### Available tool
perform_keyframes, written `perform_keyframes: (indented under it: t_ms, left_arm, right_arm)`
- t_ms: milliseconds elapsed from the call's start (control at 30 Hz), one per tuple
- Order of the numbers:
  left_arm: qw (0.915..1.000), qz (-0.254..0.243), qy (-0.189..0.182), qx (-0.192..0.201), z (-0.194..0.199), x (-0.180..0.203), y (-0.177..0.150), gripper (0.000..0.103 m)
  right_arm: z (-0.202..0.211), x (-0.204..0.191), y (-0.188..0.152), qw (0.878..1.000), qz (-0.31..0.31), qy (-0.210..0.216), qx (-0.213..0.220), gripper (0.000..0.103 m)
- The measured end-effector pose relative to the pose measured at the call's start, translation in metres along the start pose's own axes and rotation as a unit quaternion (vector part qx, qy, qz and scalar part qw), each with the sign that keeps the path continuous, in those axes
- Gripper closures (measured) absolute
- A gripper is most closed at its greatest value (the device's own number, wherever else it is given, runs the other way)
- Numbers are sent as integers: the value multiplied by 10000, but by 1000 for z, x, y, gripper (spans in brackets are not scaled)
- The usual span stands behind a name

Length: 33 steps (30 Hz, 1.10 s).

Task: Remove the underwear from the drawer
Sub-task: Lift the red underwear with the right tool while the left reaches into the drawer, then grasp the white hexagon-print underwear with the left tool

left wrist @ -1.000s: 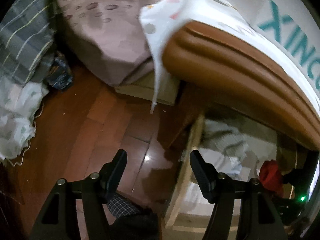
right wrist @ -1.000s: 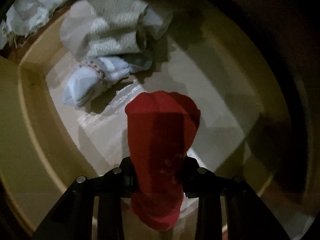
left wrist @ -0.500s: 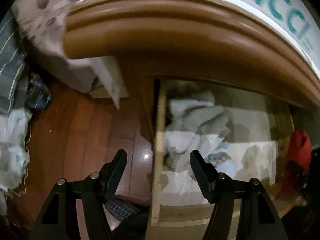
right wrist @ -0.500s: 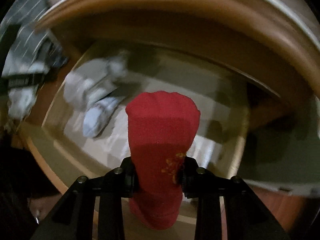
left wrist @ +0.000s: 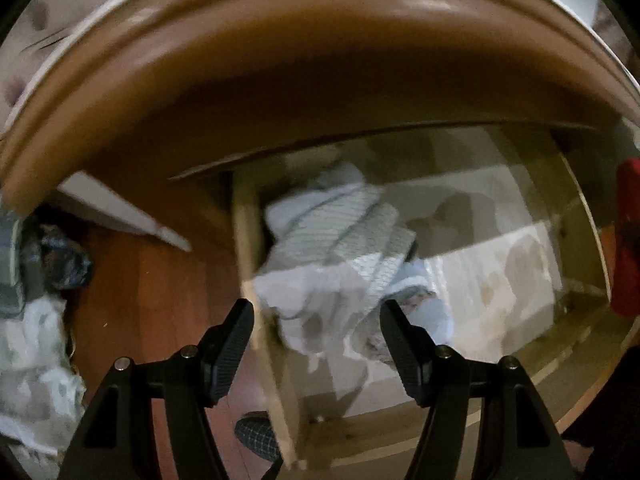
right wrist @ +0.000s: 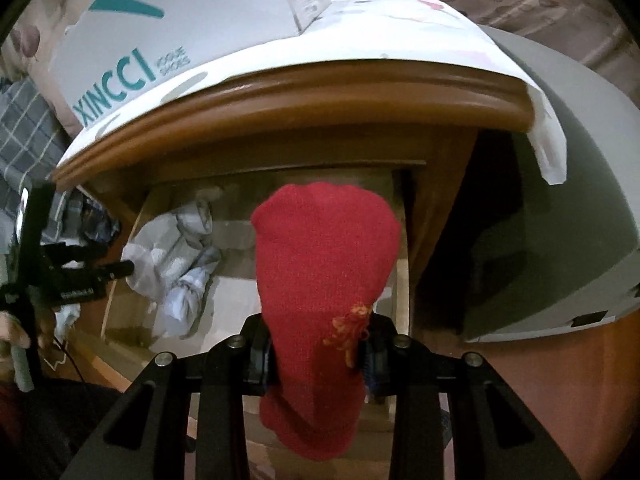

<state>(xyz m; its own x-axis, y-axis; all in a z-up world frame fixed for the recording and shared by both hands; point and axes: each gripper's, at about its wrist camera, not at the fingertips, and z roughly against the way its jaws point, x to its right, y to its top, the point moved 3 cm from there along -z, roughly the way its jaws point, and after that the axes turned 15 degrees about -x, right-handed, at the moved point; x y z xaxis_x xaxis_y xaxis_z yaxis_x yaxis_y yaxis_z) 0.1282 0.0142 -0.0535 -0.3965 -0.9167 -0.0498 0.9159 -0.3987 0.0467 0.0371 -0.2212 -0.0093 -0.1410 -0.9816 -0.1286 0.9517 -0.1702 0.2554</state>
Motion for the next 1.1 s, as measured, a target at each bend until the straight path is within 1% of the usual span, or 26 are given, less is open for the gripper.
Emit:
perform_keyframes:
  t_ms: [33, 200, 233, 267, 333, 467, 533, 700, 800, 867, 967, 1100]
  left_arm:
    - [9999, -114, -23, -37, -3, 1, 2, 36]
    - [9984, -550, 90, -106, -13, 5, 12, 36]
    - [9981, -600, 98, -80, -14, 6, 14, 36]
    - [9975, -684, 173, 48, -14, 7, 15, 36]
    - [9960, -821, 289, 182, -14, 9, 18, 36]
    - [9938, -1056, 208, 265, -13, 12, 16, 36]
    - [9917, -1253, 233, 181, -18, 16, 13, 36]
    - [9838, -1723, 481, 128, -28, 26, 8, 36]
    - [9736, -2150, 767, 47, -35, 33, 6, 36]
    - [9687, -2340, 825, -86, -40, 35, 4, 36]
    - [9669, -2396, 862, -188, -47, 29, 6, 36]
    - [9665, -2374, 882, -423, -61, 31, 12, 36]
  right_arm:
    - [1, 0, 1, 10000, -8, 31, 10, 73]
    - [6, -1, 3, 9998, -16, 159, 115, 72]
    - [6, -2, 3, 9998, -7, 192, 110, 72]
    - [6, -2, 4, 9997, -2, 206, 108, 72]
    - [7, -2, 5, 9997, 16, 226, 94, 72]
    - [9, -2, 6, 9994, -20, 322, 148, 72]
    - [11, -1, 7, 9990, -35, 410, 152, 72]
    - [12, -2, 6, 9985, -2, 531, 89, 72]
    - [12, -4, 5, 9983, 15, 583, 78, 72]
    - [12, -4, 5, 9984, 24, 555, 73, 71]
    - [11, -4, 6, 9982, 4, 592, 43, 71]
    - [11, -6, 6, 9982, 49, 598, 0, 71]
